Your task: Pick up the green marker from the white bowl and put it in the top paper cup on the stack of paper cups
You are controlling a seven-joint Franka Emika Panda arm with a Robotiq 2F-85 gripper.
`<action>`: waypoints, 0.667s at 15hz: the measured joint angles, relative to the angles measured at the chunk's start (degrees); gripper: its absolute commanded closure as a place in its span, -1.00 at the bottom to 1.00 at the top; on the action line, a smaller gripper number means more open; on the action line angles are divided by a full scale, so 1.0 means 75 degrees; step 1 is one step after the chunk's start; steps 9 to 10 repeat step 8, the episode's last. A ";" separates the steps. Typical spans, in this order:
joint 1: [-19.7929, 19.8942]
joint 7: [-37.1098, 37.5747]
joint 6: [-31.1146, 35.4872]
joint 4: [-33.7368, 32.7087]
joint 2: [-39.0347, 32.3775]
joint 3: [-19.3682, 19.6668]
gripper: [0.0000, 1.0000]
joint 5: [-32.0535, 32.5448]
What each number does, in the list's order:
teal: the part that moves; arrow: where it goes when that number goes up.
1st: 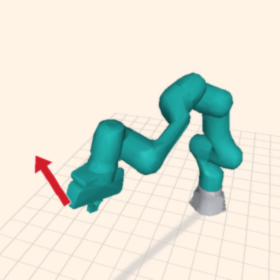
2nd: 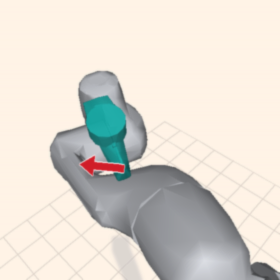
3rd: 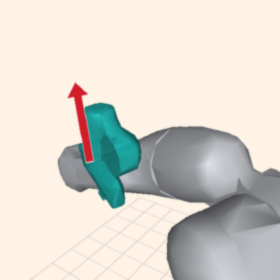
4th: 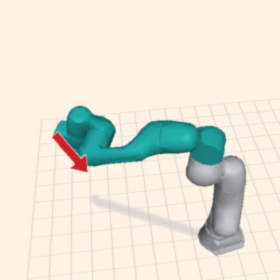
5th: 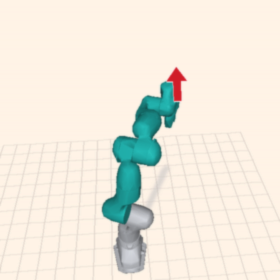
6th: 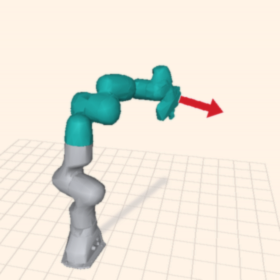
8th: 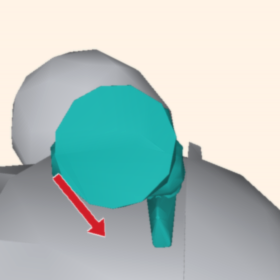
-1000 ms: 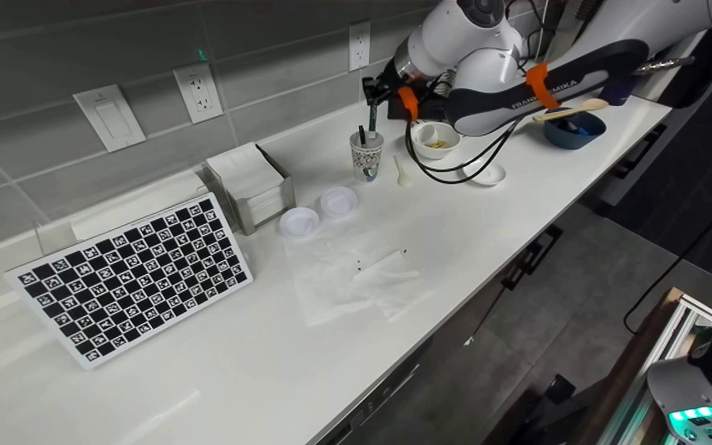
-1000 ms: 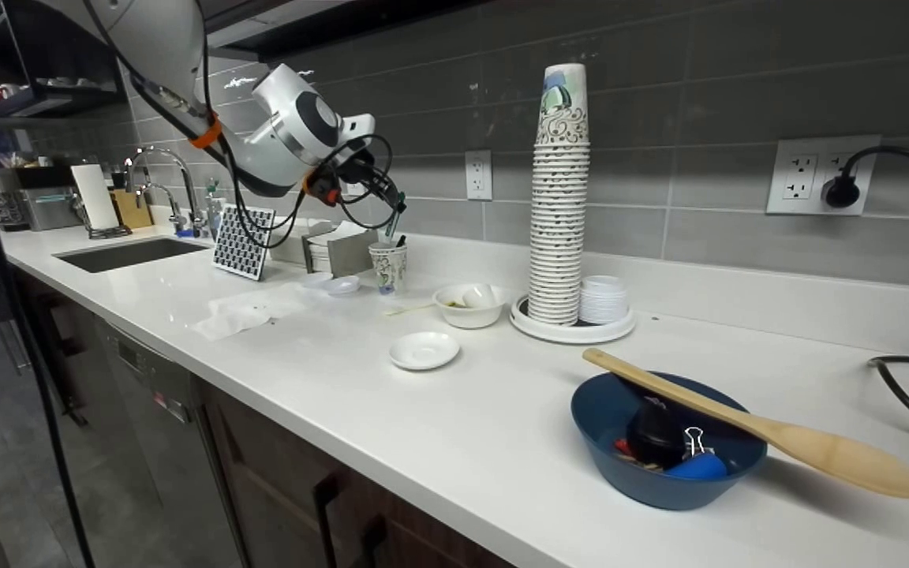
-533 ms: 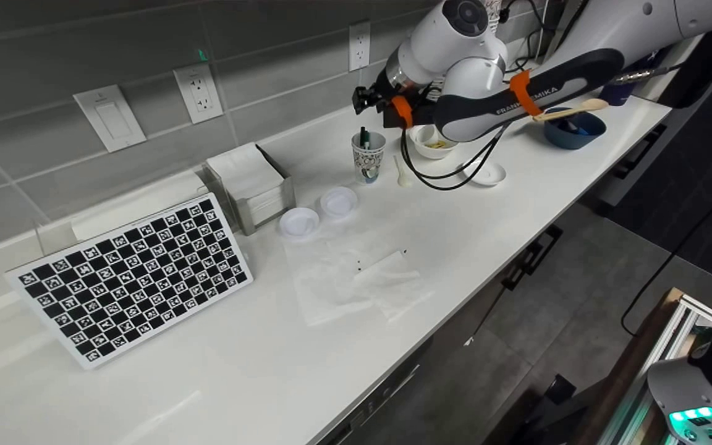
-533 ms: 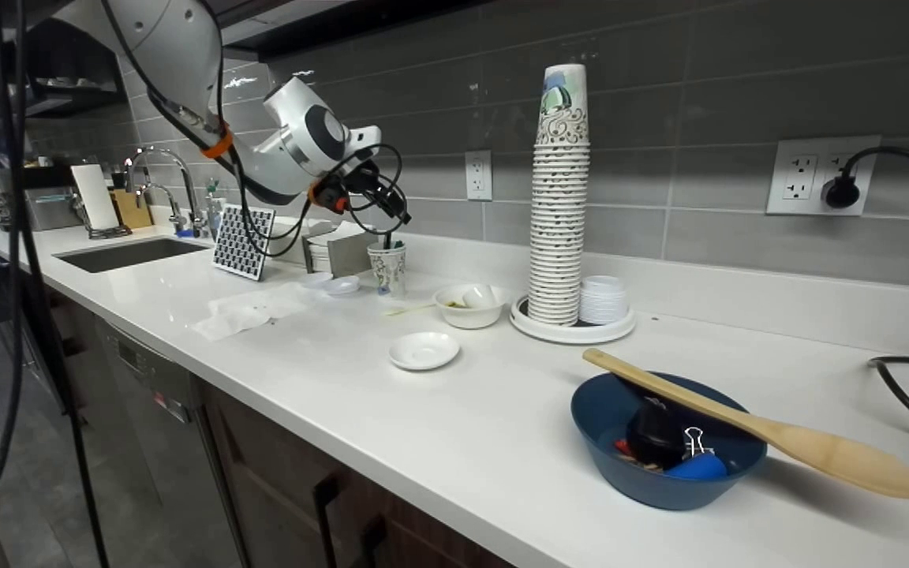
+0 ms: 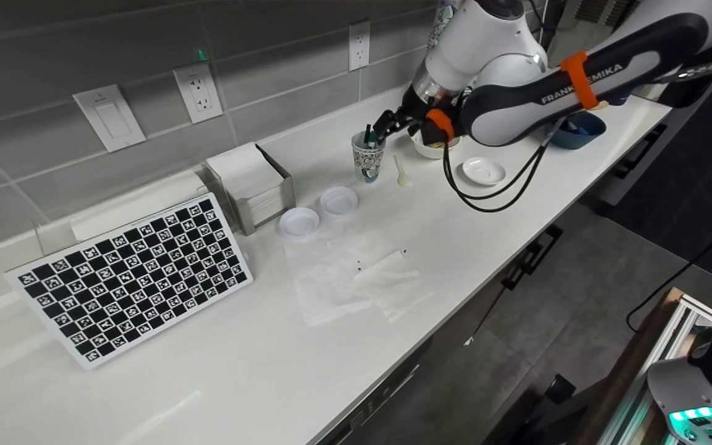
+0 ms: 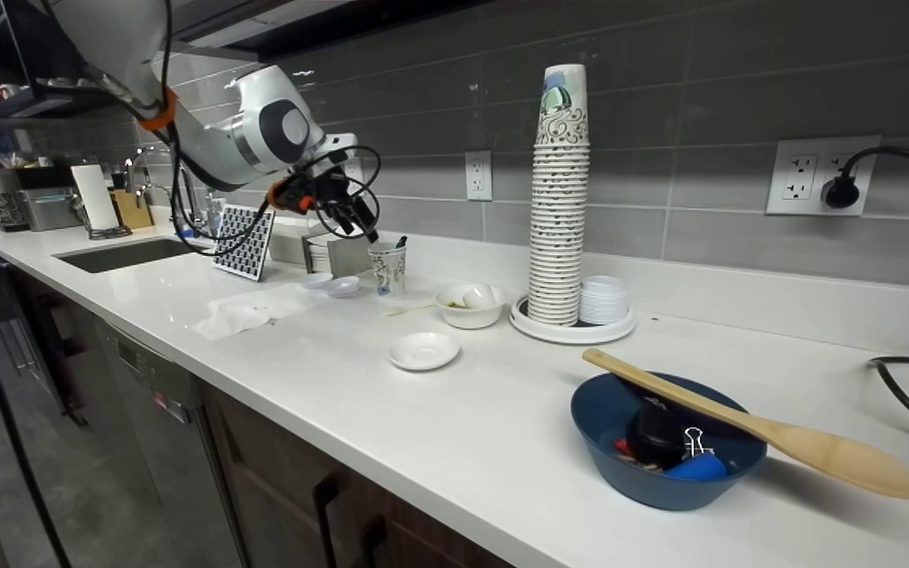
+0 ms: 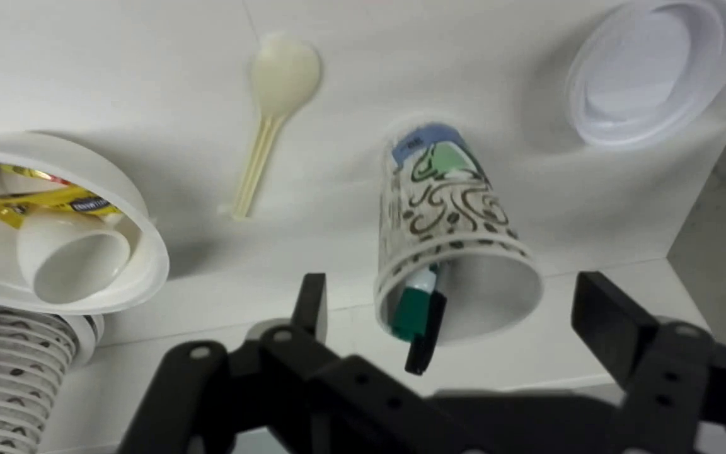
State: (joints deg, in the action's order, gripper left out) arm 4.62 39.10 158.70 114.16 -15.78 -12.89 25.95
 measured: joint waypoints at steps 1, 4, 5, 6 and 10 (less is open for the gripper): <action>0.0063 0.0000 0.0156 0.0435 0.0261 -0.0050 -1.00 0.0000; 0.0084 0.0124 0.1080 0.1753 0.1013 -0.0064 -1.00 0.0102; 0.0077 0.0285 0.1448 0.2195 0.1267 -0.0035 -1.00 0.0257; 0.0077 0.0523 0.1861 0.2646 0.1530 0.0031 -1.00 0.0490; 0.0105 0.1155 0.2892 0.3587 0.2113 0.0315 -1.00 0.1157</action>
